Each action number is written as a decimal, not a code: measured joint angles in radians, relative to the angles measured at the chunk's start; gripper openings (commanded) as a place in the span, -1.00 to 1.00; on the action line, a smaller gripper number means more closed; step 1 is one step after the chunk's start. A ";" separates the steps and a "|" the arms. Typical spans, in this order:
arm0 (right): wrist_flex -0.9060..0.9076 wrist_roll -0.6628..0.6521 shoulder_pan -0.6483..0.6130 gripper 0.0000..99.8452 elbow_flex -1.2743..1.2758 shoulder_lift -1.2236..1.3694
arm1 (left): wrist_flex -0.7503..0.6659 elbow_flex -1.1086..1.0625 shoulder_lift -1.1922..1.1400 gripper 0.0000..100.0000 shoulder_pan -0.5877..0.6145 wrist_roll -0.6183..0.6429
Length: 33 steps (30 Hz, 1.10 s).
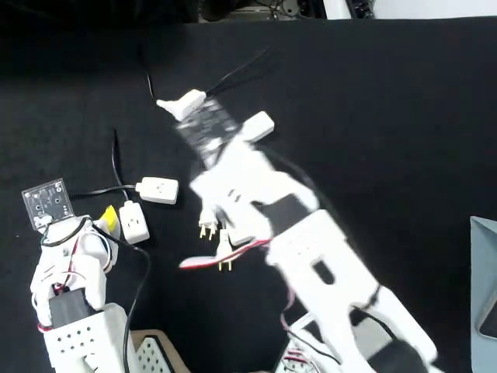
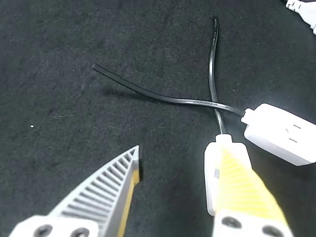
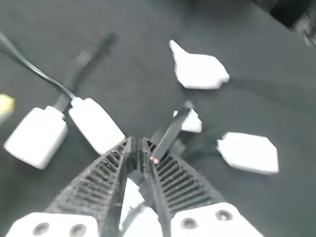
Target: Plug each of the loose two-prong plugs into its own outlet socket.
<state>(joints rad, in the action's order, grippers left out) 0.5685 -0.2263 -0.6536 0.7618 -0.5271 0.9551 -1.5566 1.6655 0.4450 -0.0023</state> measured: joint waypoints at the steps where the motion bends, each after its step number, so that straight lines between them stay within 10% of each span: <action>1: -0.032 0.009 -0.028 -0.90 0.000 0.028 | 0.000 0.000 0.000 -0.51 0.000 0.000; 6: -0.080 0.087 -0.112 -0.61 -0.060 0.172 | 0.000 0.000 0.000 -0.51 0.005 0.000; 16: -0.049 0.078 -0.239 -0.66 -0.110 0.270 | 0.000 0.000 0.000 -0.51 0.006 0.000; 24: 0.137 -0.044 -0.087 -0.66 -0.186 0.284 | 0.000 0.000 0.000 -0.51 0.006 0.000; 33: -0.068 -0.281 -0.005 -0.66 -0.207 0.502 | 0.000 0.000 0.000 -0.51 0.006 0.000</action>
<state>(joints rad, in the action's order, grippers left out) 0.5010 -0.5071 -0.6582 0.5547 -0.0253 0.9551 -1.5566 1.6655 0.4511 -0.0023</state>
